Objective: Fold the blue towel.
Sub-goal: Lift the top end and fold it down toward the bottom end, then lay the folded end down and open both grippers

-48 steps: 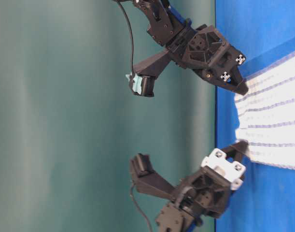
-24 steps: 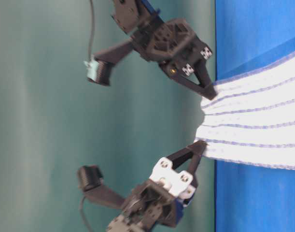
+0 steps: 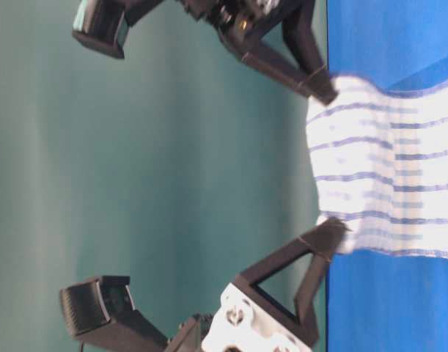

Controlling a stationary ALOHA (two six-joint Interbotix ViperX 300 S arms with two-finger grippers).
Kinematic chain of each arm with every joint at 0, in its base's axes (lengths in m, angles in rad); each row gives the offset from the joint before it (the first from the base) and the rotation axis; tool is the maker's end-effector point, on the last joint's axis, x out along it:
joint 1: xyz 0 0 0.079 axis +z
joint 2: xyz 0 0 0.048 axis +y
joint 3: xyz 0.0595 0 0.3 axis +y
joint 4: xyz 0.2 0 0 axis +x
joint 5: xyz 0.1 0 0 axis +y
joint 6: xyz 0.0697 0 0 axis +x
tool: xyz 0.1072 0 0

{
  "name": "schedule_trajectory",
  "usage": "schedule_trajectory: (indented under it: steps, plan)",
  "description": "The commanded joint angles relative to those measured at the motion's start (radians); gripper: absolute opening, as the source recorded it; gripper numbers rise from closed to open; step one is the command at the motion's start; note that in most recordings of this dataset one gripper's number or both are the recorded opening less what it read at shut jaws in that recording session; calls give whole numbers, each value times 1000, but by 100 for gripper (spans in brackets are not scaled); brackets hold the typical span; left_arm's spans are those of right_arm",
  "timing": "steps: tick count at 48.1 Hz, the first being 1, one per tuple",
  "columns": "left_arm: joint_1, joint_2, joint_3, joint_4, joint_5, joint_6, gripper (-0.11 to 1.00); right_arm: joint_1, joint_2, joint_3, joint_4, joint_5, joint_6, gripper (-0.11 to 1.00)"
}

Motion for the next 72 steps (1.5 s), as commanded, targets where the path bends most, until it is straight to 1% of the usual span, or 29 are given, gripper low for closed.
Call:
schedule_trajectory:
  steps: [1, 5, 12, 24, 34, 39, 51, 55, 60, 64, 67, 69, 72]
  plan:
    - [-54, -5, -25, -2, -8, -20, 4, 54, -26, 2, 23, -8, 2, -1]
    - [-87, 8, -31, -2, -11, -40, 4, 107, -25, 3, 43, -11, 2, -1]
    - [-144, 40, -41, 0, -46, -46, 4, 184, -12, 3, 81, -26, 2, -2]
    - [-221, 114, -89, -2, -72, -48, 4, 261, 40, 0, 138, -29, 2, -2]
    - [-256, 181, -109, -2, -75, -49, 4, 334, 106, -8, 198, -83, 2, -2]
    - [-262, 213, -104, -2, -84, -49, 4, 351, 137, -18, 219, -92, 2, -2]
    - [-272, 245, -92, -2, -97, -48, 4, 380, 193, -51, 241, -92, 2, -1]
    - [-272, 245, -84, -2, -110, -48, 4, 380, 209, -58, 245, -91, 2, 2]
    - [-272, 244, -80, -2, -117, -48, 4, 382, 213, -60, 255, -91, 2, 13]
    - [-273, 244, -81, -2, -115, -46, 5, 382, 213, -60, 262, -91, 2, 32]
    - [-272, 242, -81, -2, -110, -48, 5, 382, 212, -58, 262, -91, 2, 52]
    - [-273, 241, -83, -2, -107, -49, 9, 382, 209, -58, 262, -89, 2, 64]
    - [-276, 233, -86, -2, -97, -48, 24, 380, 199, -55, 262, -89, 0, 82]
